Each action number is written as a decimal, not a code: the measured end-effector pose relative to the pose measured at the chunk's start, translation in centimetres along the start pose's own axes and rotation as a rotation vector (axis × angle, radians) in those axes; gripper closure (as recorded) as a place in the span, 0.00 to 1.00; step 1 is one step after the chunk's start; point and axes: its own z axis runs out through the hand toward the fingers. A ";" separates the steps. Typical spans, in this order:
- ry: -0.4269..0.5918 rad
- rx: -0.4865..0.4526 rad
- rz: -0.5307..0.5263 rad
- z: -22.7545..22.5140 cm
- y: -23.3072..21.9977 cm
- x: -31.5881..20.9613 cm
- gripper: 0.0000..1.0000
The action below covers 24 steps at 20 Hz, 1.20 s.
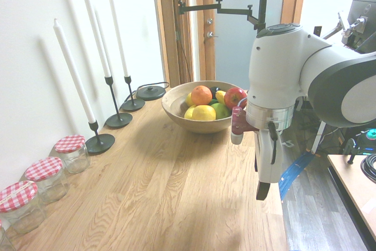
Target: Take red apple out of the basket
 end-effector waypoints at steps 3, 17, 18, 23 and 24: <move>0.006 -0.001 0.000 -0.2 0.1 0.3 0.00; 0.129 0.123 0.186 -15.8 9.1 15.4 0.00; 0.132 0.125 0.200 -16.1 10.2 16.4 0.00; 0.135 0.135 0.283 -16.4 15.0 21.0 0.00; 0.134 0.140 0.298 -16.4 15.9 21.8 0.00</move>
